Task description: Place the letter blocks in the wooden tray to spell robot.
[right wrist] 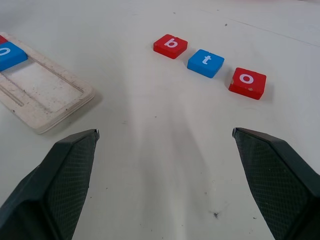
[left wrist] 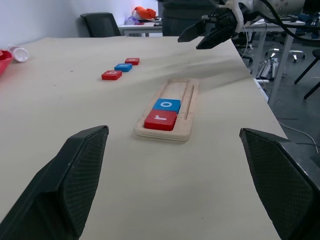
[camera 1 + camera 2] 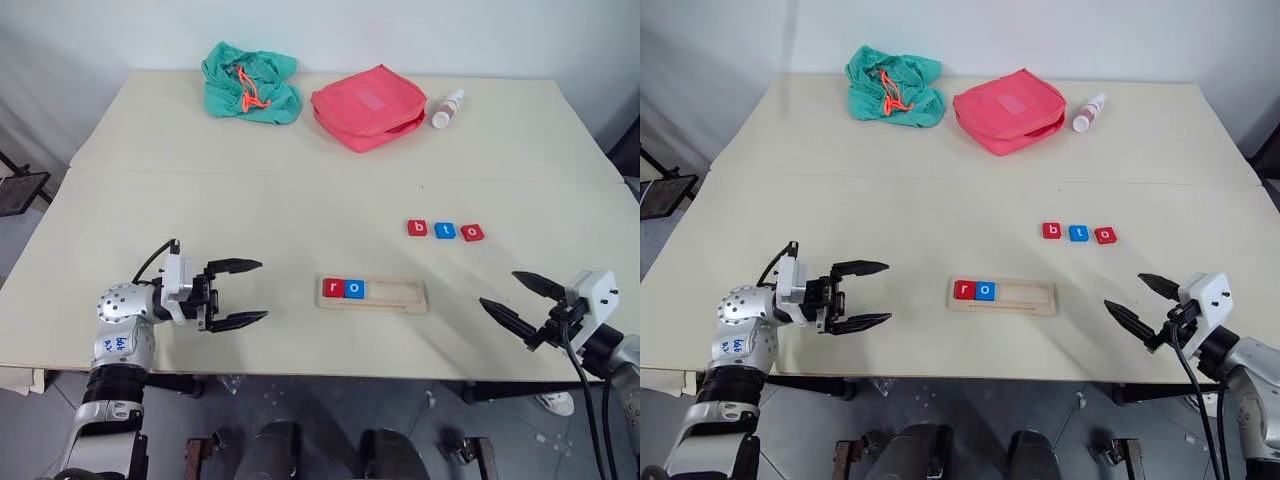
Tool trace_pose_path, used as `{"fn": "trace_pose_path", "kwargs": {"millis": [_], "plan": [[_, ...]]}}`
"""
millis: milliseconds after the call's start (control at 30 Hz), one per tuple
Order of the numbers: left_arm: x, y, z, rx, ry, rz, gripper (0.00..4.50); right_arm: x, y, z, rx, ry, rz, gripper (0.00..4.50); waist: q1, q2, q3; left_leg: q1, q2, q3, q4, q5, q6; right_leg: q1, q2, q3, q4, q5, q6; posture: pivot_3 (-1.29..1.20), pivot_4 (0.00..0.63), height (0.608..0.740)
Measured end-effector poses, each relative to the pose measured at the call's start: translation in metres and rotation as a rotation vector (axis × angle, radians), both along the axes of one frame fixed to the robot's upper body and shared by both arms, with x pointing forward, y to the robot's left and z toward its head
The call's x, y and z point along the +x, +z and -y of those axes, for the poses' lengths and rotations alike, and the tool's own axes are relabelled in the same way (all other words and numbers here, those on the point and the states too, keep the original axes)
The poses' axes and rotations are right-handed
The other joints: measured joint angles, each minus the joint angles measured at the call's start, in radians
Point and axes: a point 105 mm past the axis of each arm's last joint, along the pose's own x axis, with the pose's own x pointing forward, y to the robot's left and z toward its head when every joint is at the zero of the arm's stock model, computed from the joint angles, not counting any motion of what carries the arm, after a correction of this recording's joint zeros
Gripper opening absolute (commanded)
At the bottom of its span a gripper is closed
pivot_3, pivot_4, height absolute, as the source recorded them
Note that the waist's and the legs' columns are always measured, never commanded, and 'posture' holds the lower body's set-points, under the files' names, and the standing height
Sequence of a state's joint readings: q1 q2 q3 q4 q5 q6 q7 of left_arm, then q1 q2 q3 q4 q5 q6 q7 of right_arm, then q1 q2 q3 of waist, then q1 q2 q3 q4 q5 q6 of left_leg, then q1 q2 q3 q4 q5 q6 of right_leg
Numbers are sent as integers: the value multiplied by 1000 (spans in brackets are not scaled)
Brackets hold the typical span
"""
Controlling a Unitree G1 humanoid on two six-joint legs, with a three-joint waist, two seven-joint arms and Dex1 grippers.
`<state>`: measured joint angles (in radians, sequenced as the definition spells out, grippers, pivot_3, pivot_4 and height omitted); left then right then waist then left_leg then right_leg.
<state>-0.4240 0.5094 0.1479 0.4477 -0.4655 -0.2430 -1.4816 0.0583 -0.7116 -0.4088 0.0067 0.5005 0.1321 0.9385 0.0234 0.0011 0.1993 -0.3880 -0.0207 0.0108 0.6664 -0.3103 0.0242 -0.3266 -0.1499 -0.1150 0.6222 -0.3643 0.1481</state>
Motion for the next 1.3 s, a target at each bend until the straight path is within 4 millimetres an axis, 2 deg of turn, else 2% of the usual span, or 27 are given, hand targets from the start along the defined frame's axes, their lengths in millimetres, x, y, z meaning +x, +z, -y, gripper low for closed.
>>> {"fn": "trace_pose_path", "kwargs": {"millis": [433,633,700,767,867,933,1133,1233,1300], "plan": [[1,-2,0,-7,-11,-8,4462,2,3,-1,-1,1,13,4500,0,0,0,0,0,0,0,0,0,0,0,0,0,0,0,0,150,740],[1,-3,3,-16,-14,-7,4462,15,19,-11,28,-32,17,4500,0,0,0,0,0,0,0,0,0,0,0,0,0,0,0,0,150,740],[1,-3,3,-19,-12,-7,4462,29,31,-20,58,-67,35,4500,-1,0,0,0,0,0,1,0,0,0,0,0,0,0,0,0,150,740],[2,-2,4,-22,-13,-2,4462,41,44,-39,64,-59,57,4500,-5,0,0,0,1,-1,0,0,0,-1,0,0,1,0,0,0,150,740],[2,-1,5,-23,-5,7,4462,58,49,-64,-28,-43,45,4500,-8,0,0,-1,0,0,0,0,0,-2,0,1,2,0,0,0,150,740],[3,0,5,-25,2,10,4462,69,52,-73,5,-73,16,4500,-7,0,0,-1,0,-1,0,0,0,-2,0,0,2,0,0,0,150,740],[4,1,5,-29,17,14,4462,93,40,-91,52,-125,-140,4500,-4,0,0,-2,-1,-2,0,0,0,-3,0,0,4,0,0,0,150,740],[4,2,9,-35,9,25,4462,111,35,-94,99,-192,-204,4500,-11,0,0,-2,0,-2,0,0,0,-4,0,1,4,0,0,0,150,740],[4,3,10,-36,9,27,4462,116,32,-95,110,-212,-232,4500,-13,0,0,-2,0,-2,-1,0,0,-5,0,0,5,0,0,0,150,740]]}}
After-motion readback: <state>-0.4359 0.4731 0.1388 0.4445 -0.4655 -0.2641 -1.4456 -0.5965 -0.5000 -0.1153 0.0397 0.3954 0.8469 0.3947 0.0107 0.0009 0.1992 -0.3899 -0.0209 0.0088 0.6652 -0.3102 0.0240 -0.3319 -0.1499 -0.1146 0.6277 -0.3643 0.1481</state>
